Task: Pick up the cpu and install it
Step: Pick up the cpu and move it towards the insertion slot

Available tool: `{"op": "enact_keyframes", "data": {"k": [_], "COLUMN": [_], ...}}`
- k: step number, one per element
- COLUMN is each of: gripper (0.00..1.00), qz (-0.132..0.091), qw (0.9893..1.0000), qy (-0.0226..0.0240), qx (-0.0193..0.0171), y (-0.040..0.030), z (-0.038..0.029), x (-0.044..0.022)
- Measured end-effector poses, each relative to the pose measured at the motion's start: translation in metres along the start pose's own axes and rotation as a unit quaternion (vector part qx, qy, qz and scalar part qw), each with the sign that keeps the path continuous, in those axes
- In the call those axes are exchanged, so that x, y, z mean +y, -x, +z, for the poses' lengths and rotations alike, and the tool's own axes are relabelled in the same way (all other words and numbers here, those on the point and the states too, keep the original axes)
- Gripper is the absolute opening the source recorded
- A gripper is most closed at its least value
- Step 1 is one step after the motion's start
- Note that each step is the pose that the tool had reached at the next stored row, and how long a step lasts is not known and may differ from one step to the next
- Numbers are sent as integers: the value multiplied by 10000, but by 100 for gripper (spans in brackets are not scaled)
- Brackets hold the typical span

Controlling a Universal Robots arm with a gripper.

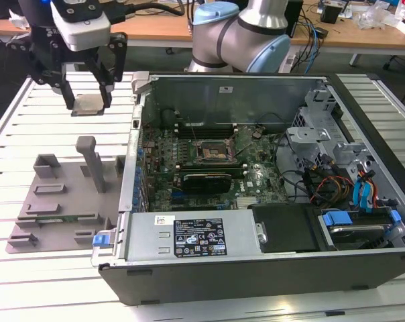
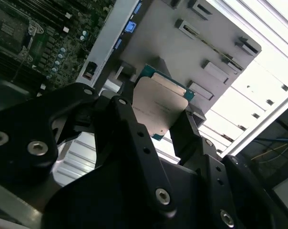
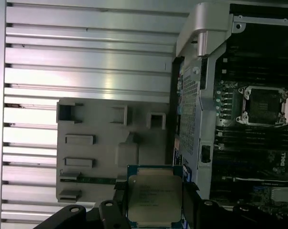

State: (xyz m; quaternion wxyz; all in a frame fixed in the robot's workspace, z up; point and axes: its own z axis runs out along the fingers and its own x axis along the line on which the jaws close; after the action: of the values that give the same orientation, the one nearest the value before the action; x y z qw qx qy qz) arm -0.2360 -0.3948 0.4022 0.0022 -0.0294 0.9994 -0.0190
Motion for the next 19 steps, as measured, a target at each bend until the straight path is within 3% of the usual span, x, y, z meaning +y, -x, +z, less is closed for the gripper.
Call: {"op": "enact_keyframes", "data": {"k": [11,19], "gripper": [55,55], "qz": [0,0], "qw": [10000,10000], "qy": [0,-1], "qx": [0,0], "y": [330,613], "z": [2,3], "x": [-13,-26]}}
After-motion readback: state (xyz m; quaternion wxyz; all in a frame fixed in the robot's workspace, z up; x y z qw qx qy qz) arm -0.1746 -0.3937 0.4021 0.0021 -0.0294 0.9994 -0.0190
